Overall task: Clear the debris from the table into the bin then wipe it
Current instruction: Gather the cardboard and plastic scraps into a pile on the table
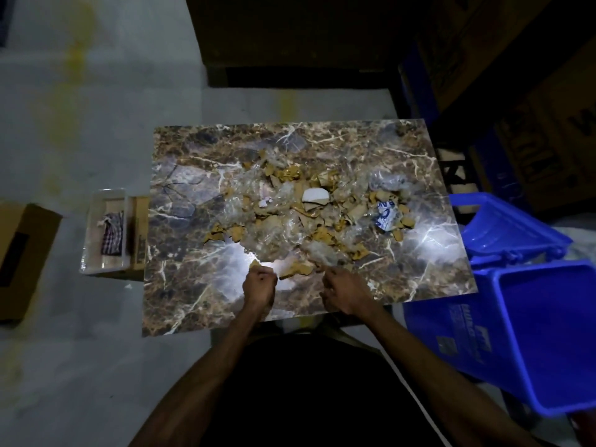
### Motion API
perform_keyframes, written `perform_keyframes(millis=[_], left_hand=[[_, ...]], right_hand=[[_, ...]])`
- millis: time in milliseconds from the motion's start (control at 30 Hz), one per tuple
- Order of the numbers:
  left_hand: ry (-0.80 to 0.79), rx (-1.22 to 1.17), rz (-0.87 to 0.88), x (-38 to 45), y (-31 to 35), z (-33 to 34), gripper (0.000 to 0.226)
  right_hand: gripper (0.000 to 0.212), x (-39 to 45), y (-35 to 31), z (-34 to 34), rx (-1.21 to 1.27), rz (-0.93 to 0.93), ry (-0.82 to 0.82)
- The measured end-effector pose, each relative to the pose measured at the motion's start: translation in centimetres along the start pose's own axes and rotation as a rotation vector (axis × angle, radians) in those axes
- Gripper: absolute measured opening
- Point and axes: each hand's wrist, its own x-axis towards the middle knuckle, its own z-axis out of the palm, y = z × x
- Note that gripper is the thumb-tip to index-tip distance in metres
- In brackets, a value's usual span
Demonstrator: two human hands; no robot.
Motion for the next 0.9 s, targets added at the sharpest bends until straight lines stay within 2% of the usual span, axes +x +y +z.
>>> perform_keyframes(millis=[67, 133, 200, 300, 400, 433, 467, 533, 633, 700, 767, 833, 900], left_hand=[[-0.062, 0.022, -0.013, 0.5, -0.2, 2.1, 0.008], [-0.045, -0.018, -0.043, 2.7, -1.8, 4.5, 0.031], [0.022, -0.048, -0.077, 2.9, -1.0, 6.7, 0.031], [0.272, -0.003, -0.057, -1.0, 3.6, 8.1, 0.024], [0.529, -0.147, -0.175, -2.4, 3.2, 9.4, 0.034], [0.516, -0.216, -0.246, -2.9, 2.7, 9.8, 0.031], [0.442, -0.292, -0.300, -3.4, 2.0, 10.1, 0.024], [0.270, -0.383, -0.373, -4.8, 1.7, 11.3, 0.024], [0.136, -0.316, -0.265, -6.5, 2.9, 12.5, 0.003], [0.060, -0.397, -0.269, -6.2, 3.6, 13.0, 0.020], [0.074, -0.469, -0.245, -6.1, 4.6, 13.6, 0.022], [0.134, -0.475, -0.197, -5.6, 5.1, 13.6, 0.018], [0.197, -0.480, -0.161, -4.7, 5.3, 13.7, 0.017]], right_hand=[[0.045, 1.0, 1.3, -0.2, -0.031, -0.002, -0.034], [0.054, 2.3, 2.1, -0.7, 0.013, -0.048, -0.030], [0.054, 3.0, 2.9, -1.3, 0.086, -0.098, -0.016], [0.035, 1.7, 4.7, -2.3, 0.186, -0.184, 0.052], [0.017, -1.4, 7.9, -2.5, 0.240, -0.164, 0.184], [0.016, -2.1, 9.0, -2.6, 0.231, -0.133, 0.195], [0.015, -2.4, 10.1, -2.6, 0.190, -0.106, 0.184], [0.021, -1.8, 11.6, -2.1, 0.078, -0.103, 0.105], [0.048, 0.6, 11.5, -2.5, 0.074, -0.172, 0.012], [0.052, 2.4, 10.7, -3.0, 0.093, -0.207, -0.020], [0.046, 3.5, 10.3, -3.7, 0.090, -0.237, -0.031], [0.030, 3.0, 10.6, -4.6, 0.126, -0.227, 0.092], [0.025, 1.9, 11.9, -5.0, 0.236, -0.104, 0.326]])
